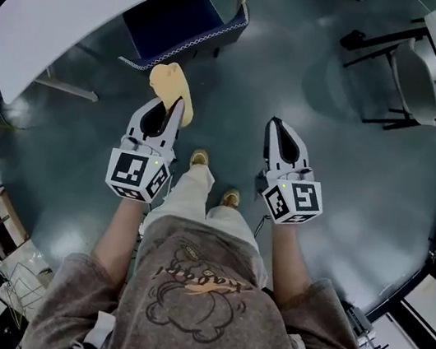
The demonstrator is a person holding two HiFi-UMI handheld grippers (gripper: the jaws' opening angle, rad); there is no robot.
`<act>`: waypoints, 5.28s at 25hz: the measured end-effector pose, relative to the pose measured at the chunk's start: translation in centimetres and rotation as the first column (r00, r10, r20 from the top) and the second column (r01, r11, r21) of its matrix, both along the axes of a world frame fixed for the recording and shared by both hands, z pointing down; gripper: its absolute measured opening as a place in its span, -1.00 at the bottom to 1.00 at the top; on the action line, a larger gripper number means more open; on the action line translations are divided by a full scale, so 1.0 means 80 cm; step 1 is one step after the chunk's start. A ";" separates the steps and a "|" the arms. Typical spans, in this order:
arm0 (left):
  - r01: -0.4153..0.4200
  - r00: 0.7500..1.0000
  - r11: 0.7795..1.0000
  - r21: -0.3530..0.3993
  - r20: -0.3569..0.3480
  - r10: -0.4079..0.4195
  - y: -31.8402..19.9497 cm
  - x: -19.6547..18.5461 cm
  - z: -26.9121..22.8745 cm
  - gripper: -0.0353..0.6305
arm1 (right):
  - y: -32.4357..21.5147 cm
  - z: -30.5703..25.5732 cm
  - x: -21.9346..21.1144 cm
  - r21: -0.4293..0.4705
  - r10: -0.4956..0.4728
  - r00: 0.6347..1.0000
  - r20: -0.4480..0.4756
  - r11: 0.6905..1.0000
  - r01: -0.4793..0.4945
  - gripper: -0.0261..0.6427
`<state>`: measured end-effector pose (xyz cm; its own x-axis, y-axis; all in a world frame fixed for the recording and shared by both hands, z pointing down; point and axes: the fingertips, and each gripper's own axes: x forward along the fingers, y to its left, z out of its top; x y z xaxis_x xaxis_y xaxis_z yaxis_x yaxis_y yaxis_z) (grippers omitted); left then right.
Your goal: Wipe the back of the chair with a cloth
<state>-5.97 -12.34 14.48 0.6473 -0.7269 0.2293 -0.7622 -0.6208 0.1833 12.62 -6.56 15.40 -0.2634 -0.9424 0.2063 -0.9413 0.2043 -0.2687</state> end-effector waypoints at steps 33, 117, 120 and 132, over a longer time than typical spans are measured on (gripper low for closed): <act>0.134 0.989 0.961 0.244 -0.101 -0.112 -0.076 -0.001 0.376 -0.74 | -0.145 0.402 -0.072 0.261 -0.300 0.952 0.064 0.926 0.274 -0.85; -0.051 0.996 0.866 0.497 0.088 0.007 -0.183 0.162 0.321 -0.74 | -0.059 0.532 -0.054 0.212 -0.326 0.945 -0.037 0.921 0.326 -0.85; -0.076 0.995 0.870 0.488 0.093 0.035 -0.193 0.187 0.330 -0.74 | -0.060 0.535 -0.047 0.208 -0.312 0.949 -0.037 0.927 0.313 -0.85; -0.135 0.990 0.872 0.471 0.090 0.104 -0.153 0.217 0.353 -0.74 | -0.052 0.542 -0.024 0.204 -0.282 0.959 -0.019 0.938 0.280 -0.85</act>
